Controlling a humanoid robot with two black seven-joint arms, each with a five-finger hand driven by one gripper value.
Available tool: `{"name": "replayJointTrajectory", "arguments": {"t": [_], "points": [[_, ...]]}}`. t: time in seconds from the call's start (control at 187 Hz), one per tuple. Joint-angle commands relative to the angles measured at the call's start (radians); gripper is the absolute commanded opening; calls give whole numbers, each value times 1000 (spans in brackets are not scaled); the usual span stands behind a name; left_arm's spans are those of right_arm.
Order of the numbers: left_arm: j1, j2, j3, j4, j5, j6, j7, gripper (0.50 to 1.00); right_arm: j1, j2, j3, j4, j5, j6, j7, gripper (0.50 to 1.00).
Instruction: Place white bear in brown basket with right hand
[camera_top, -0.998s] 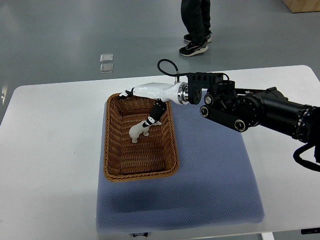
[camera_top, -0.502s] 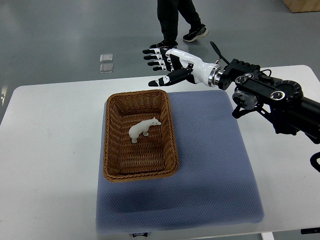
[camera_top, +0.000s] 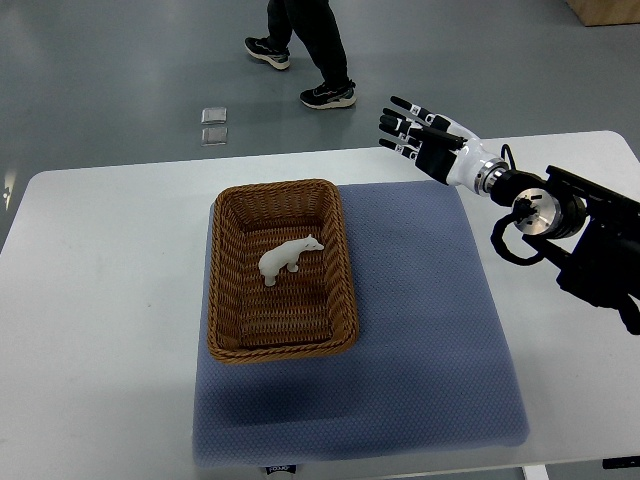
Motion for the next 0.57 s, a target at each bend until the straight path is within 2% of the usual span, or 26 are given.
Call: {"name": "replayJointTrajectory", "arguments": {"t": [0.0, 0.561], "points": [[0, 0, 0, 0, 0, 0, 0, 1000, -9, -4, -3, -1, 42, -3, -16, 926], [0, 0, 0, 0, 0, 0, 0, 1000, -44, -3, 13, -1, 29, 2, -10, 928]]}}
